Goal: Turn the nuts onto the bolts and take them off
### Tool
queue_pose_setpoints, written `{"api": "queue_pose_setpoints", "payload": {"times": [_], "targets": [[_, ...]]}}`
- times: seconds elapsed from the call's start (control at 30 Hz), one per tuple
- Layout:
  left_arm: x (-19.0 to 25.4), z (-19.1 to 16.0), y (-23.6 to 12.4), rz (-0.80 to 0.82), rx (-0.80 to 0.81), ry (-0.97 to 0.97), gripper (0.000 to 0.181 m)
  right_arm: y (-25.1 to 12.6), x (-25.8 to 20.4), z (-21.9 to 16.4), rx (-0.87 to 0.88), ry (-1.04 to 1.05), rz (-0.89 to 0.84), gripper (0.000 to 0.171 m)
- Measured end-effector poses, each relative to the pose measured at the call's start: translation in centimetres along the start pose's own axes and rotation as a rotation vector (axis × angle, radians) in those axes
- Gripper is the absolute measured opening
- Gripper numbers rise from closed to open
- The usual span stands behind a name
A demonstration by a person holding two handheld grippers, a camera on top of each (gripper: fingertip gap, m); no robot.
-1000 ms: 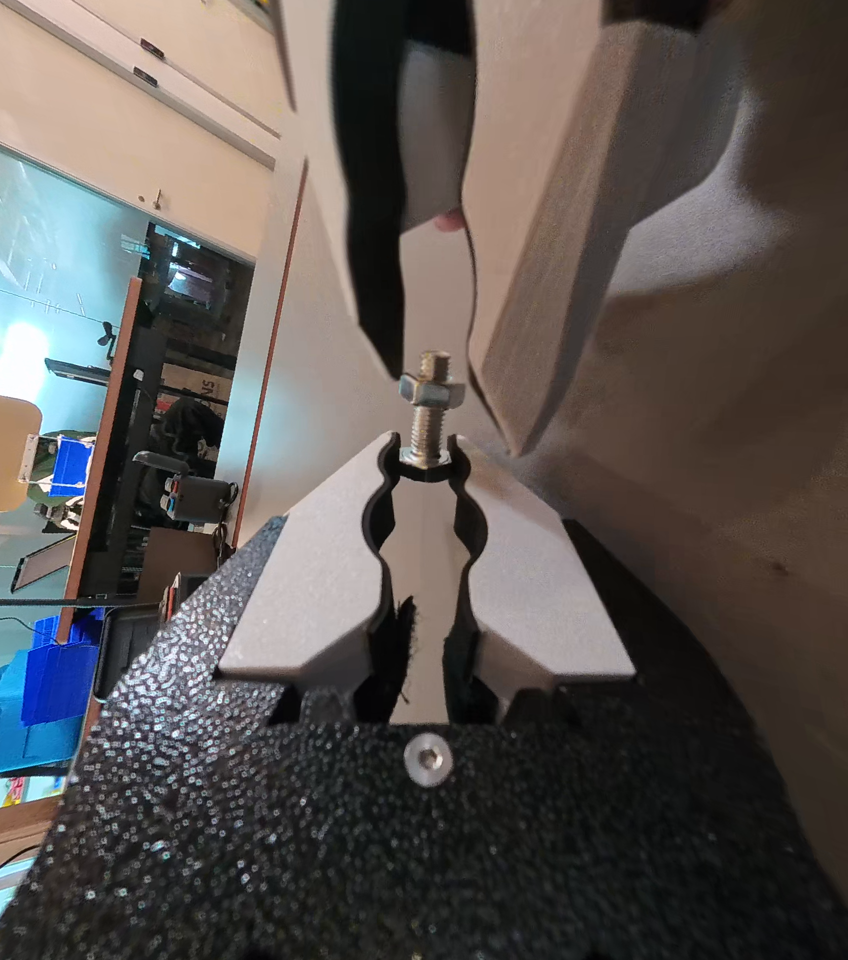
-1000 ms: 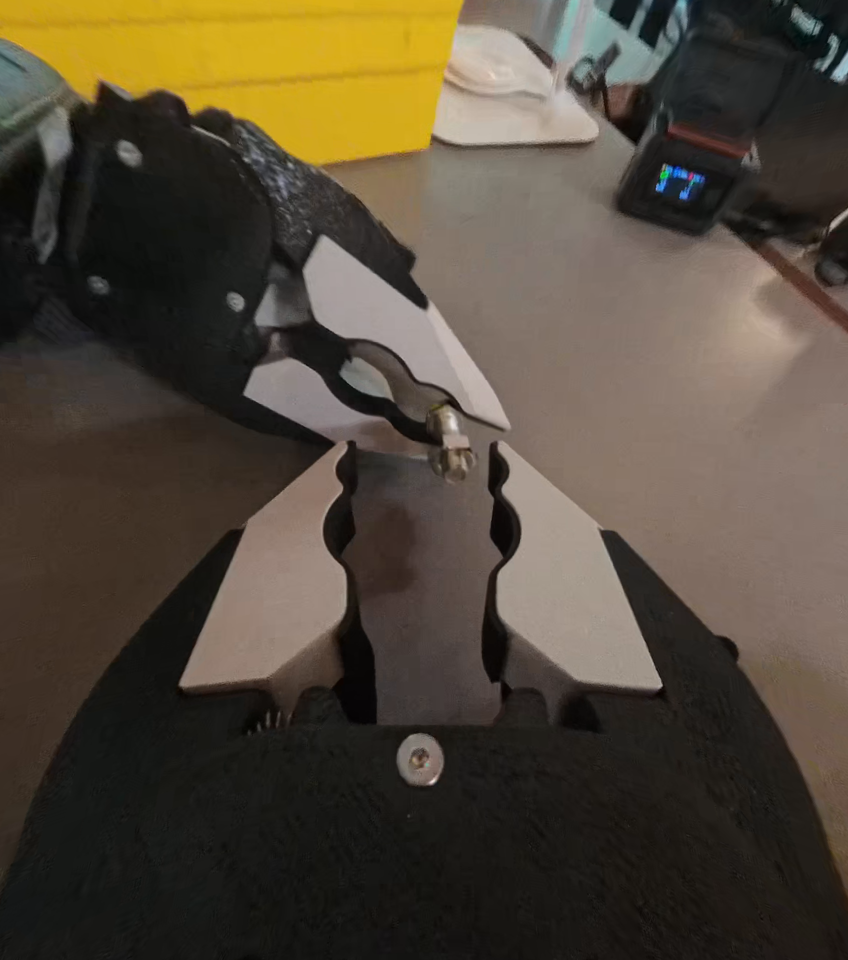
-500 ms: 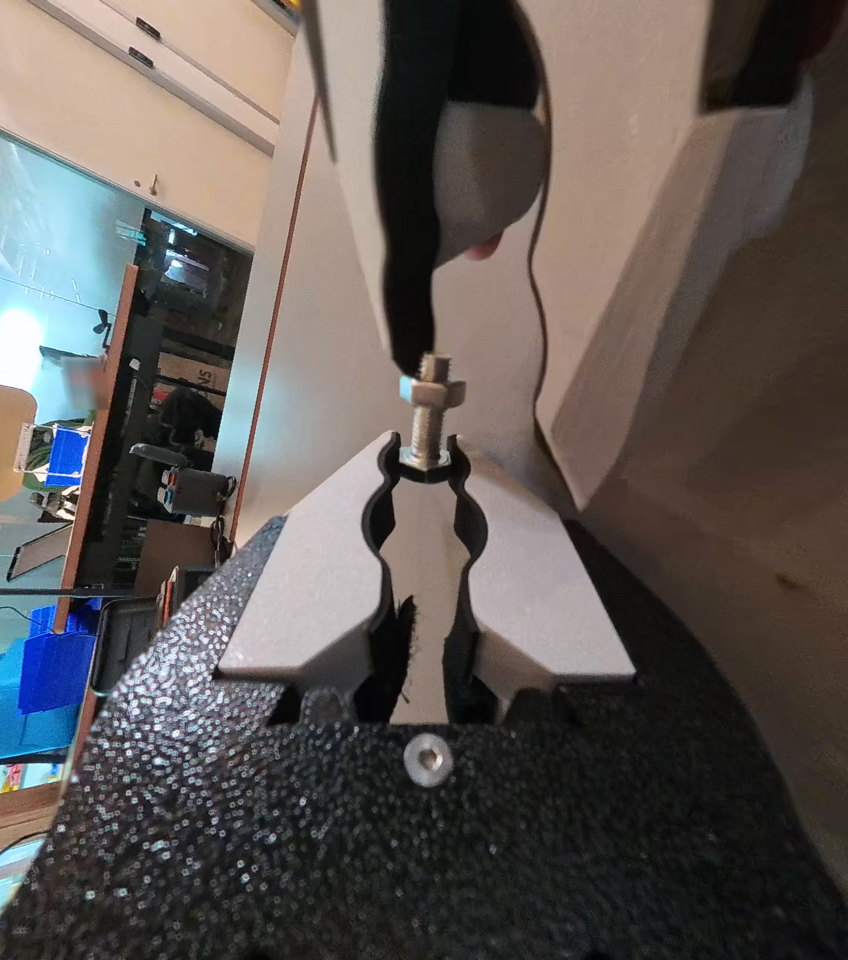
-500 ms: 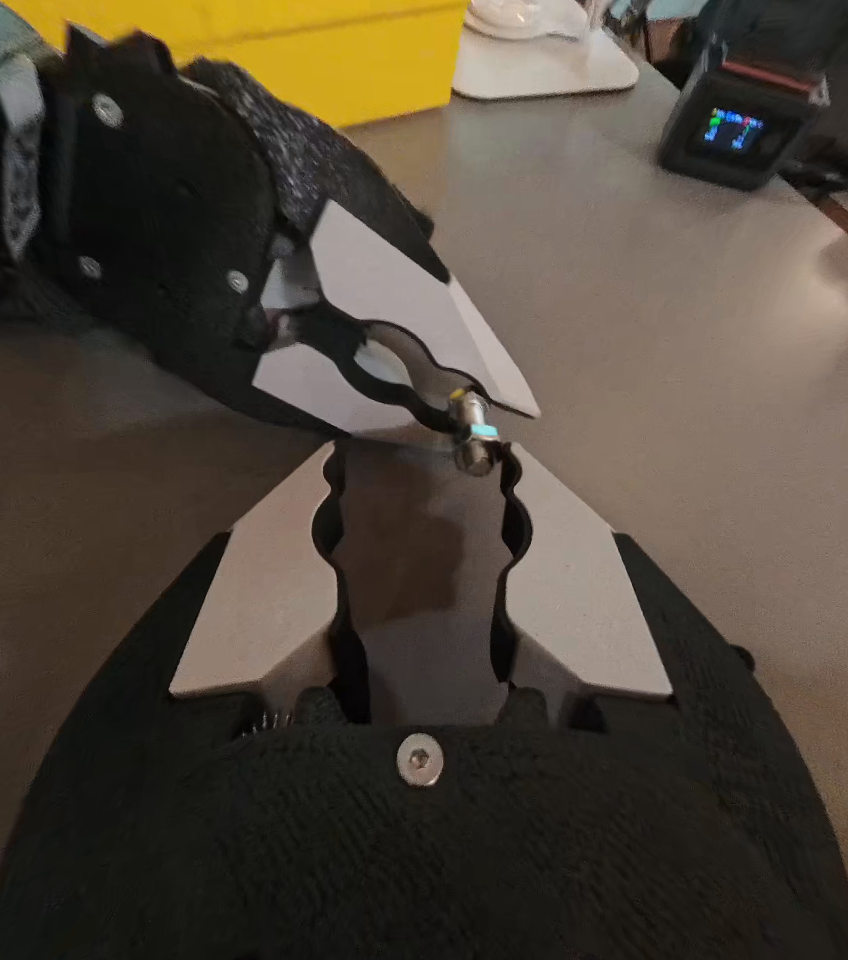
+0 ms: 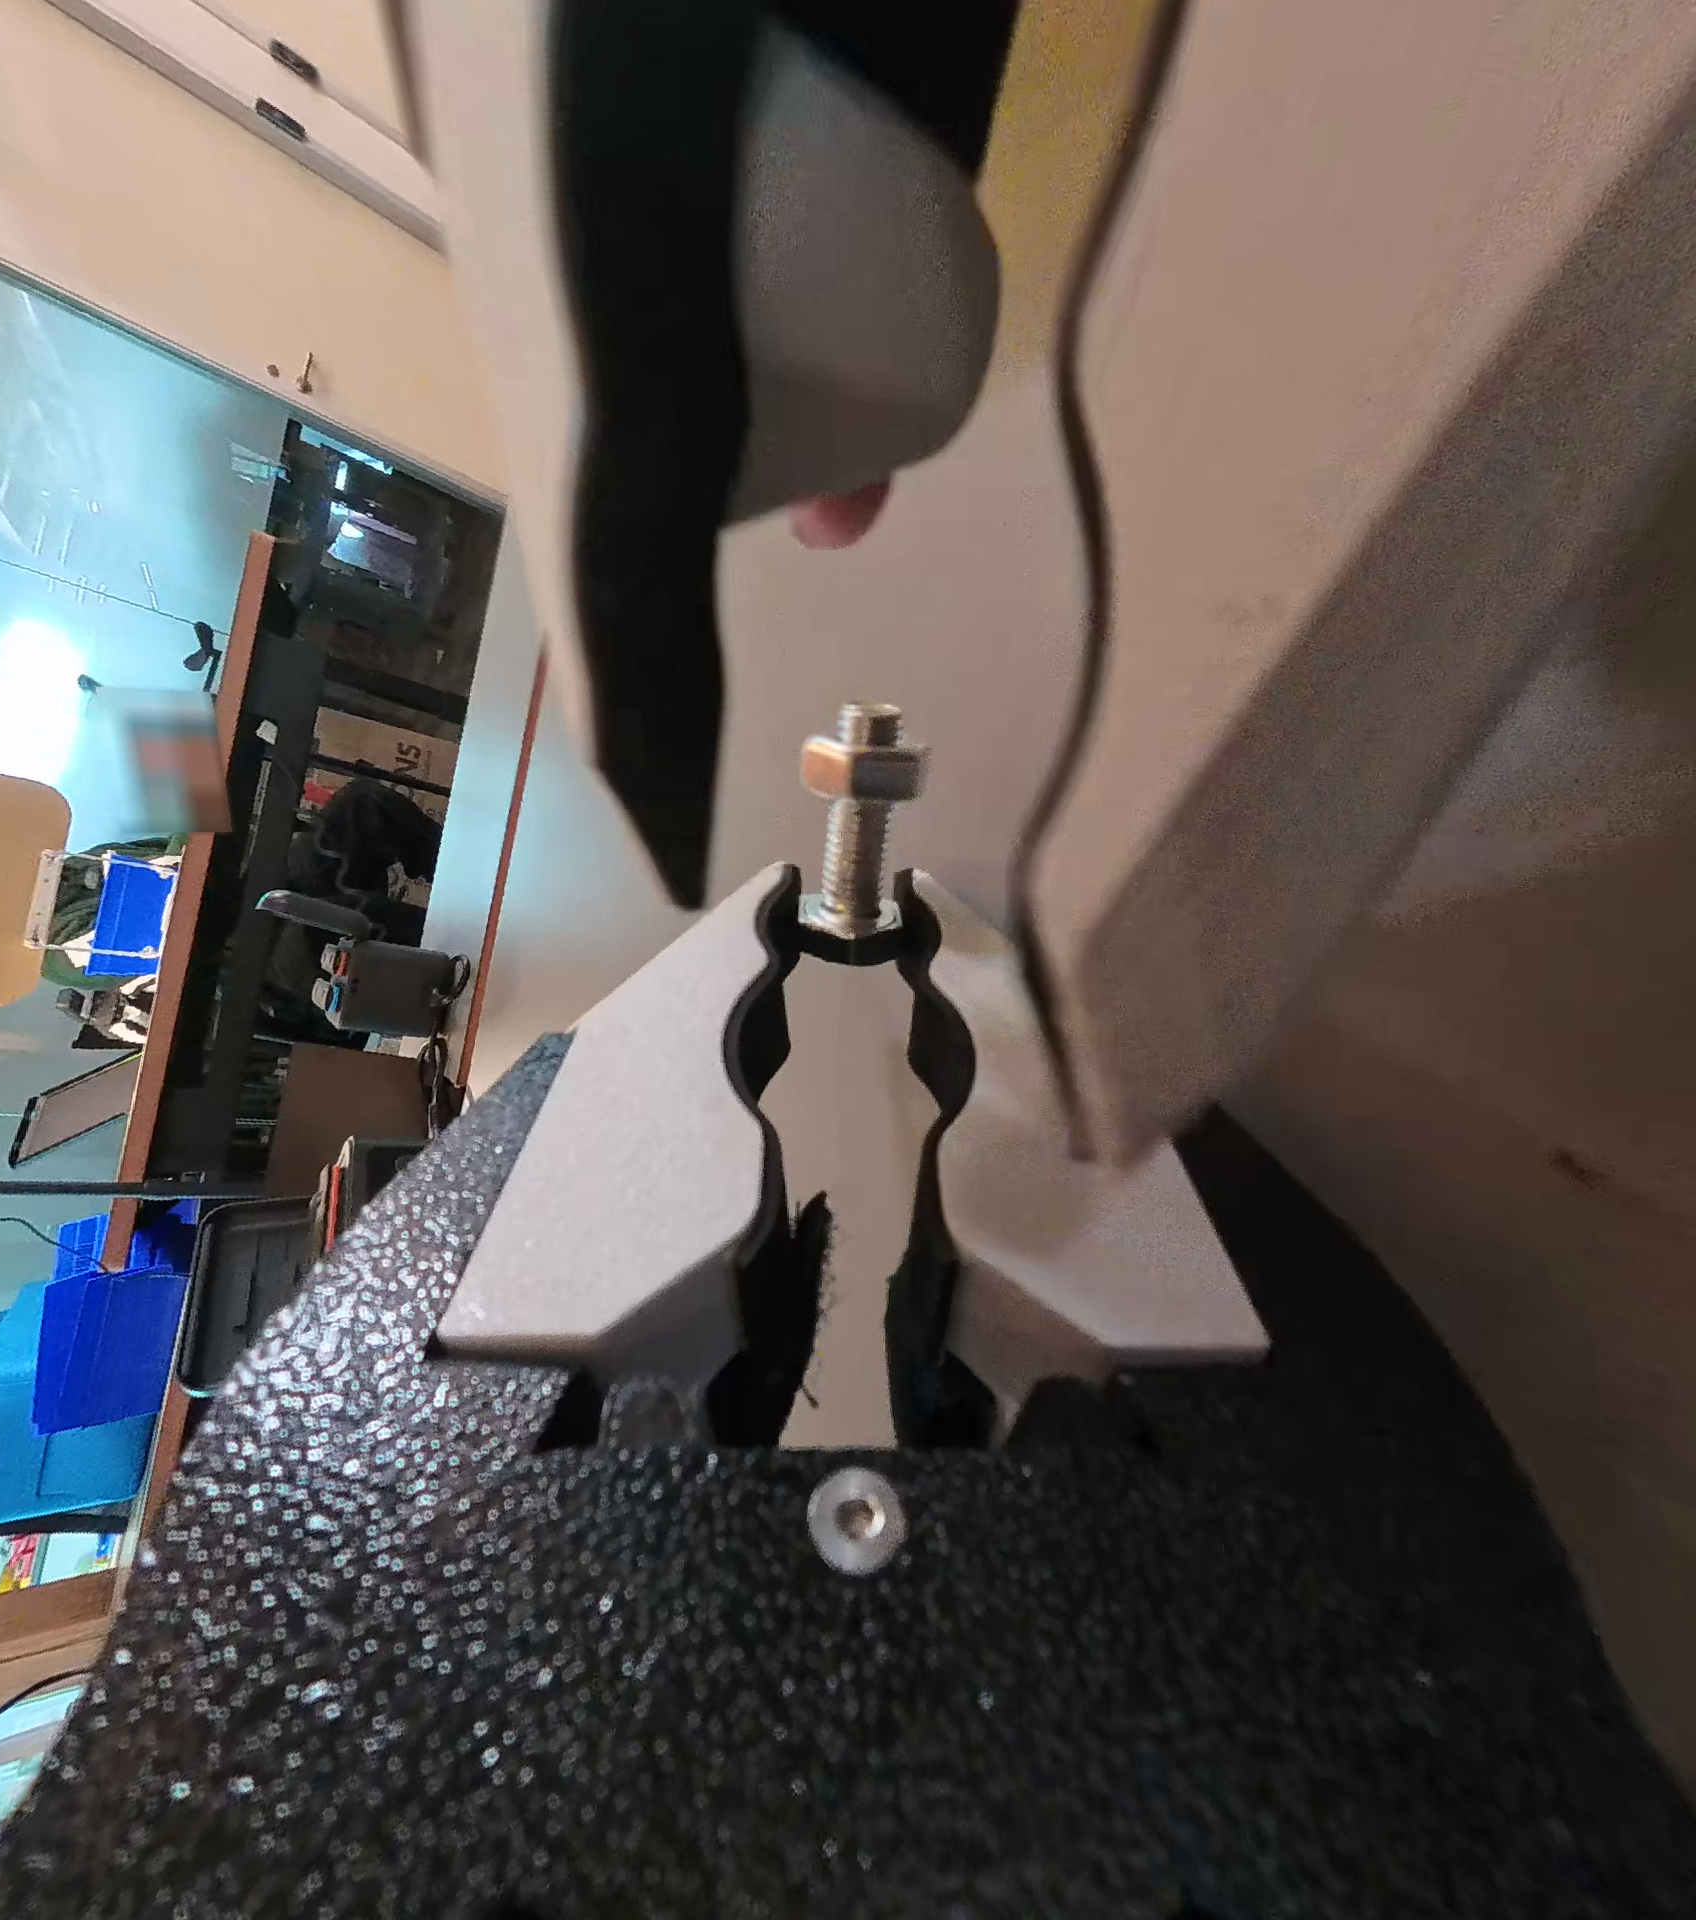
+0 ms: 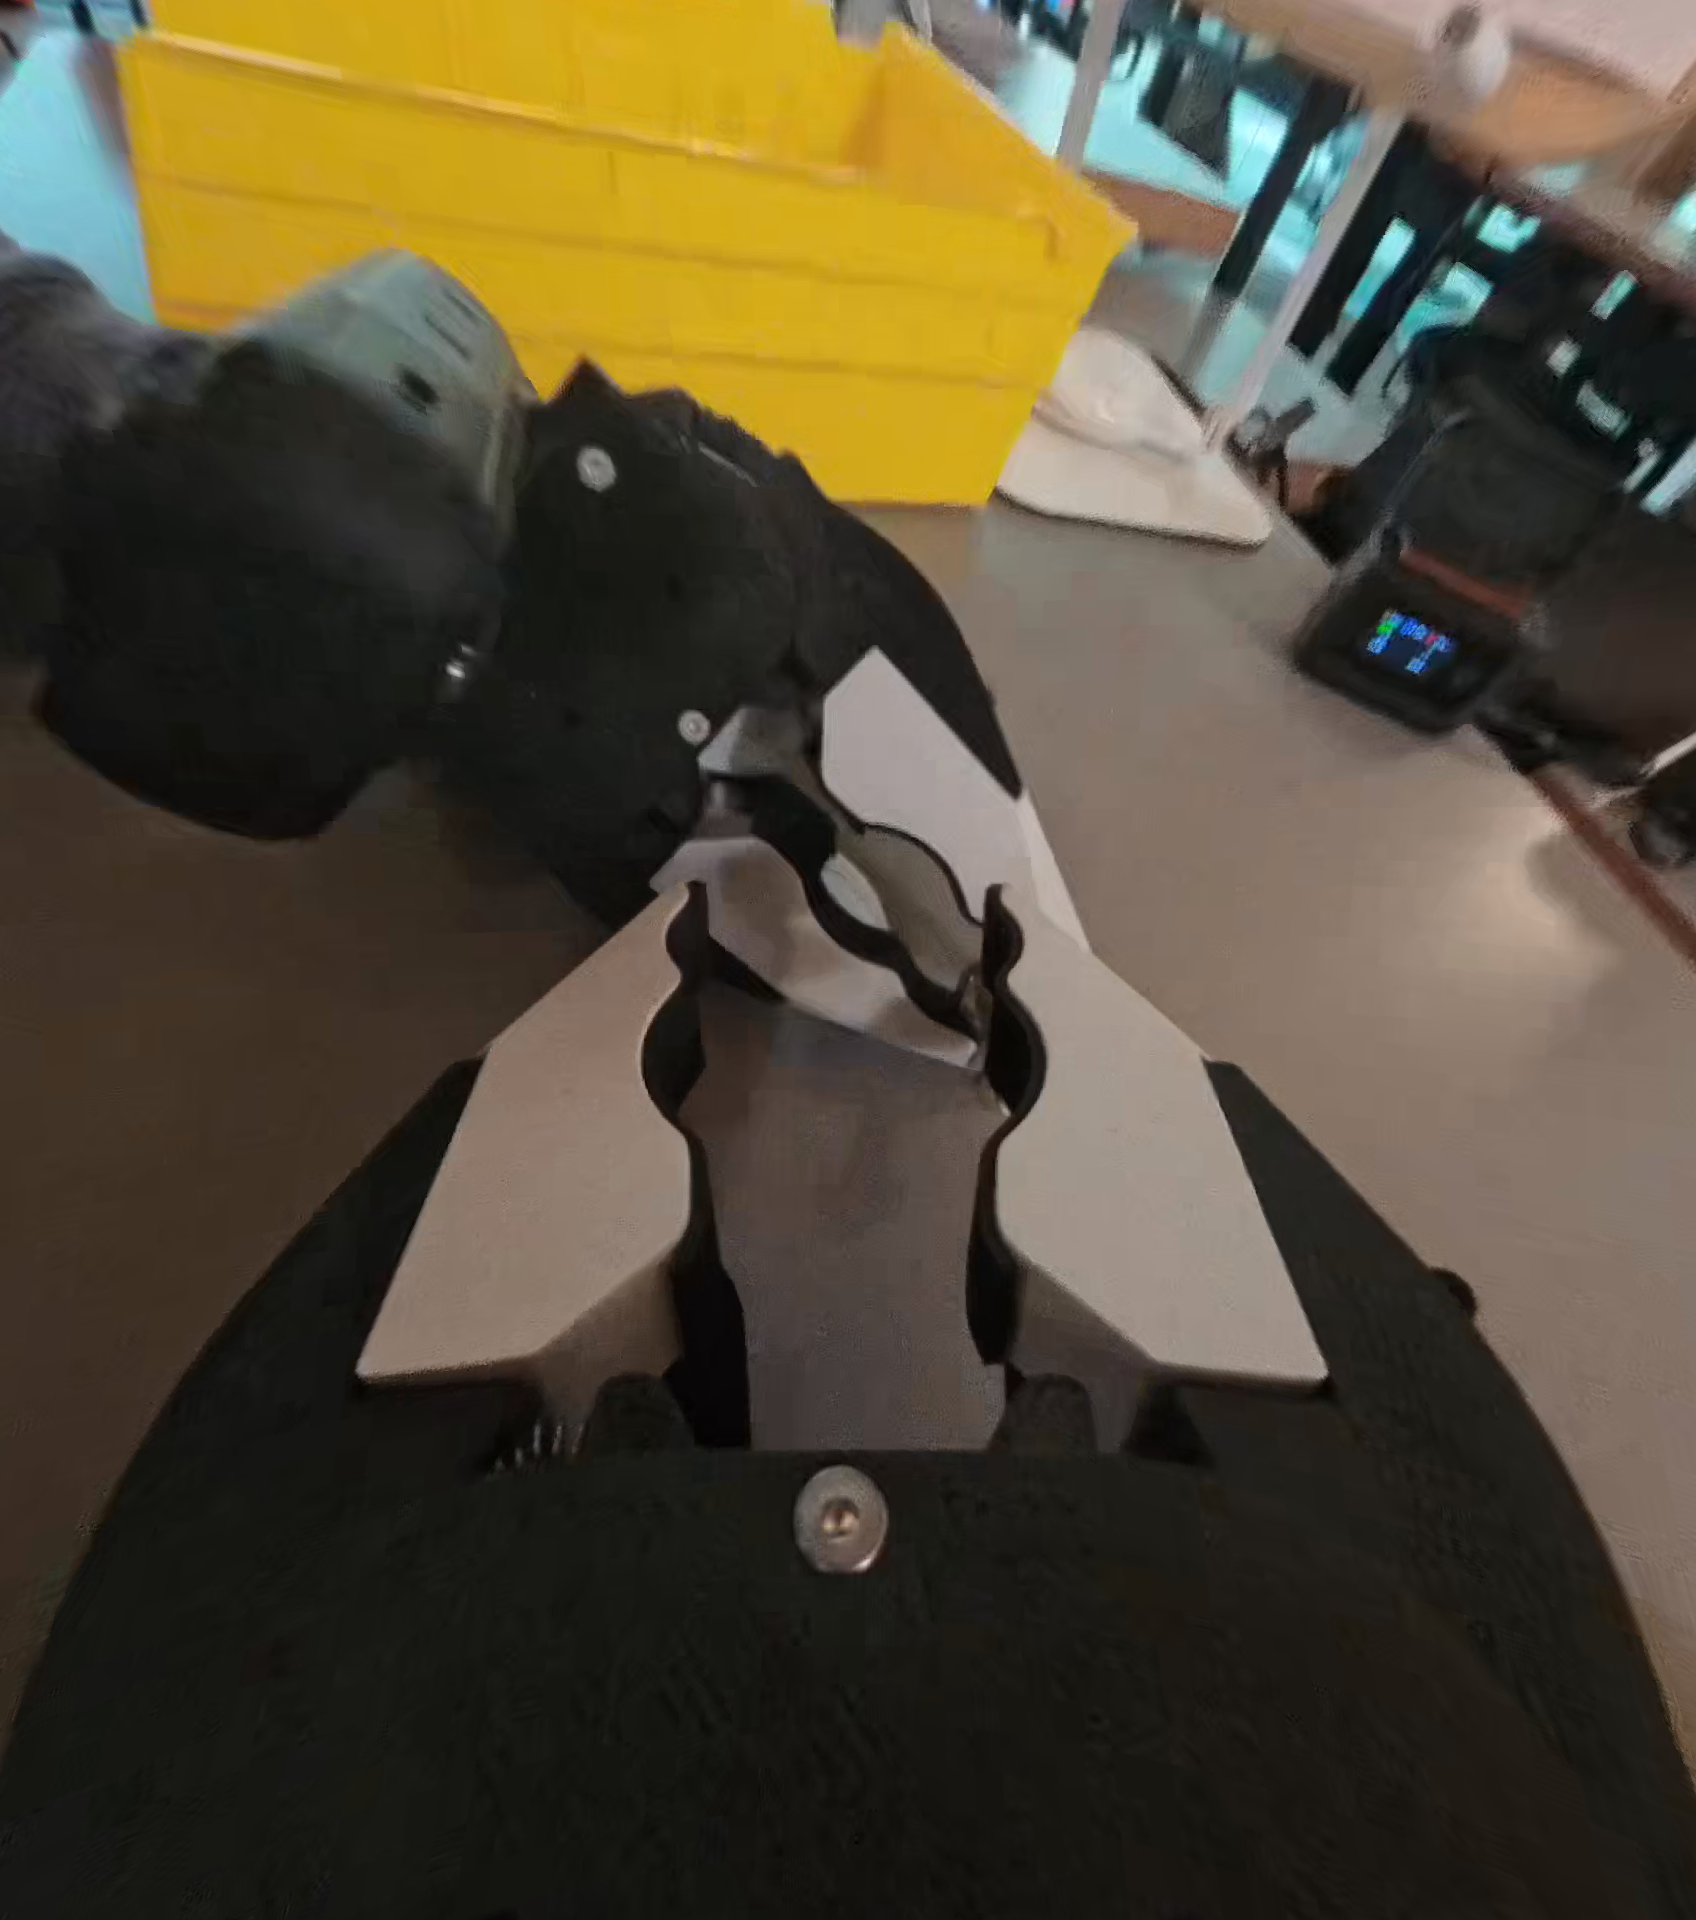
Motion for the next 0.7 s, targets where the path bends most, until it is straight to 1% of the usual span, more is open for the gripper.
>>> {"api": "queue_pose_setpoints", "payload": {"times": [0.03, 0.1, 0.17, 0.23, 0.3, 0.33, 0.37, 0.4, 0.43, 0.53, 0.6, 0.67, 0.7], "targets": [[0.0, 0.0, 0.0, 0.0, 0.001, 0.0, 0.016, -0.3, 0.2, 0.3, 0.007, -0.022, -0.047, 0.047], [0.0, 0.0, 0.0, 0.002, 0.0, 0.002, 0.016, -0.5, 1.4, -0.7, -0.114, 0.03, -0.111, 0.051], [0.0, 0.0, 0.0, 0.004, -0.003, 0.006, 0.016, -0.3, 2.2, -2.4, -0.22, 0.141, -0.102, 0.056], [0.0, 0.0, 0.0, 0.005, -0.006, 0.01, 0.016, 0.1, 2.0, -3.3, -0.266, 0.182, -0.062, 0.056], [0.0, 0.0, 0.1, 0.006, -0.005, 0.009, 0.016, 0.5, 1.3, -2.5, -0.216, 0.145, -0.032, 0.059], [0.0, 0.0, 0.0, 0.004, 0.0, 0.007, 0.016, 0.5, 1.1, -2.0, -0.183, 0.093, -0.036, 0.06], [0.0, 0.0, 0.0, 0.004, 0.0, 0.005, 0.016, 0.3, 0.5, -1.3, -0.133, 0.027, -0.017, 0.053], [0.0, 0.0, 0.0, 0.002, -0.002, 0.002, 0.016, 0.1, 0.2, -0.7, -0.078, -0.01, -0.014, 0.051], [0.0, 0.0, 0.0, 0.002, -0.001, 0.001, 0.016, -0.2, 0.4, -0.5, -0.07, -0.012, -0.049, 0.047], [0.0, 0.0, 0.0, 0.004, -0.002, 0.004, 0.016, -0.4, 2.1, -2.4, -0.232, 0.129, -0.105, 0.053], [0.0, 0.0, 0.0, 0.005, -0.005, 0.009, 0.016, -0.2, 2.3, -3.6, -0.296, 0.193, -0.076, 0.054], [0.0, 0.0, 0.1, 0.005, -0.008, 0.011, 0.016, 0.4, 1.6, -3.1, -0.257, 0.158, -0.039, 0.055], [0.0, 0.0, 0.0, 0.005, -0.007, 0.009, 0.016, 0.6, 1.2, -2.4, -0.216, 0.113, -0.042, 0.061]]}}
Point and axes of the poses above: each gripper's, where its closed fingertips meet, y out along the fingers, z out of its top, x = y × z across the jaws, the point moved 6 cm from there along -y, back along the fingers, and after that the axes turned 4 degrees about -x, right-handed, at the moved point
